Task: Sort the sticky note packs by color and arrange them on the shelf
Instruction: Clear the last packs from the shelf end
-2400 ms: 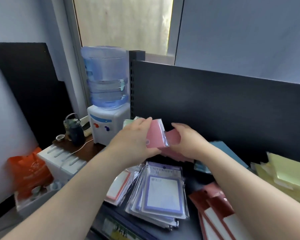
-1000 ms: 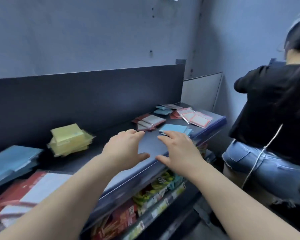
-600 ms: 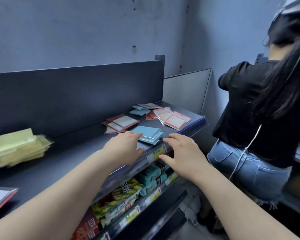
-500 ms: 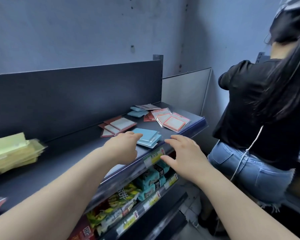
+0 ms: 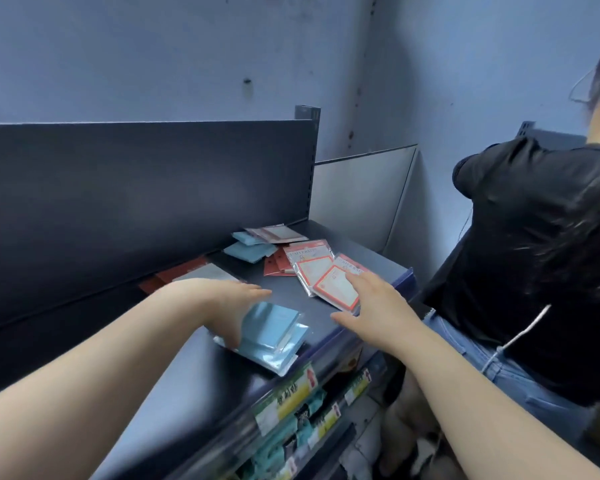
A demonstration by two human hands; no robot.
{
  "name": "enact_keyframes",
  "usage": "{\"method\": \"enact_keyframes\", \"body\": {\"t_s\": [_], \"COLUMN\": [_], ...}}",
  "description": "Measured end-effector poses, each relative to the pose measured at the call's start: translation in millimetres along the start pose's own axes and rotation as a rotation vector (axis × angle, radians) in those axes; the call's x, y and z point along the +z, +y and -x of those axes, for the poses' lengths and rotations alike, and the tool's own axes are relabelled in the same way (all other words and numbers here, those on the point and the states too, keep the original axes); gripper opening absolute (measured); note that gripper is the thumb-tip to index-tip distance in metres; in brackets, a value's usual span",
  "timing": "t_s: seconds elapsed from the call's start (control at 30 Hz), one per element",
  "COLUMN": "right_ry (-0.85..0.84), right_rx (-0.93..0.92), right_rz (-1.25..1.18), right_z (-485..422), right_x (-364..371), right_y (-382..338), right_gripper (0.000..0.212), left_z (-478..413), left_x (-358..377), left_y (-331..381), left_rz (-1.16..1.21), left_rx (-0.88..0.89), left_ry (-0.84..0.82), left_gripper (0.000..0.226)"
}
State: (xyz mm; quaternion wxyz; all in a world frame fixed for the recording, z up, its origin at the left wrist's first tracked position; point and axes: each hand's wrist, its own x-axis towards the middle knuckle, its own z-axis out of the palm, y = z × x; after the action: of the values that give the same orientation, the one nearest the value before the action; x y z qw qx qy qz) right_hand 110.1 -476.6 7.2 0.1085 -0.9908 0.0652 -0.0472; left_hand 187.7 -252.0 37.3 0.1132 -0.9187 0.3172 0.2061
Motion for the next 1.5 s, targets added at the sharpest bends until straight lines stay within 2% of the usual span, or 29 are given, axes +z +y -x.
{"method": "enact_keyframes", "body": {"t_s": [0.13, 0.2, 0.37, 0.43, 0.57, 0.63, 0.73, 0.87, 1.07, 1.27, 1.5], "right_ry": [-0.096, -0.149, -0.134, -0.072, 0.092, 0.215, 0.389, 0.511, 0.441, 0.375, 0.326], "right_rx": [0.059, 0.081, 0.035, -0.018, -0.101, -0.2, -0.388, -0.62, -0.87, -1.051, -1.174], "right_rz": [-0.01, 0.014, 0.036, 0.055, -0.068, -0.144, -0.235, -0.303, -0.504, -0.562, -0.593], "right_z": [-36.3, -47.9, -55.8, -55.3, -50.0, -43.8, -28.6, -5.7, 38.3, 88.9, 138.9], "right_x": [13.5, 18.0, 14.2, 12.3, 5.6, 3.5, 2.4, 10.7, 28.6, 42.2, 55.5], "right_y": [10.6, 14.8, 11.6, 7.8, -0.2, -5.5, -20.8, -43.5, -94.9, -153.5, -221.0], "right_gripper": [0.095, 0.092, 0.038, 0.031, 0.054, 0.058, 0.056, 0.042, 0.039, 0.036, 0.039], "left_z": [-12.8, -15.0, -10.6, -4.0, 21.1, 38.9, 69.7, 115.0, 195.6, 276.7, 349.3], "left_x": [-1.6, 1.2, -1.1, -3.0, -0.7, 4.5, 18.7, 47.8, 106.5, 154.7, 198.7], "left_y": [-9.8, -12.6, -4.7, 0.8, 7.0, 8.7, 14.8, 32.4, 62.3, 74.7, 67.5], "left_rz": [0.032, 0.061, 0.167, 0.19, 0.282, 0.314, 0.377, 0.481, 0.615, 0.672, 0.71], "left_rx": [0.037, 0.021, -0.02, -0.027, -0.1, -0.163, -0.268, -0.439, -0.691, -0.923, -1.067], "left_ry": [-0.036, -0.016, 0.114, 0.185, 0.285, 0.325, 0.381, 0.468, 0.583, 0.655, 0.682], "left_gripper": [0.083, 0.079, 0.086, 0.086, 0.086, 0.087, 0.088, 0.086, 0.084, 0.088, 0.096]}}
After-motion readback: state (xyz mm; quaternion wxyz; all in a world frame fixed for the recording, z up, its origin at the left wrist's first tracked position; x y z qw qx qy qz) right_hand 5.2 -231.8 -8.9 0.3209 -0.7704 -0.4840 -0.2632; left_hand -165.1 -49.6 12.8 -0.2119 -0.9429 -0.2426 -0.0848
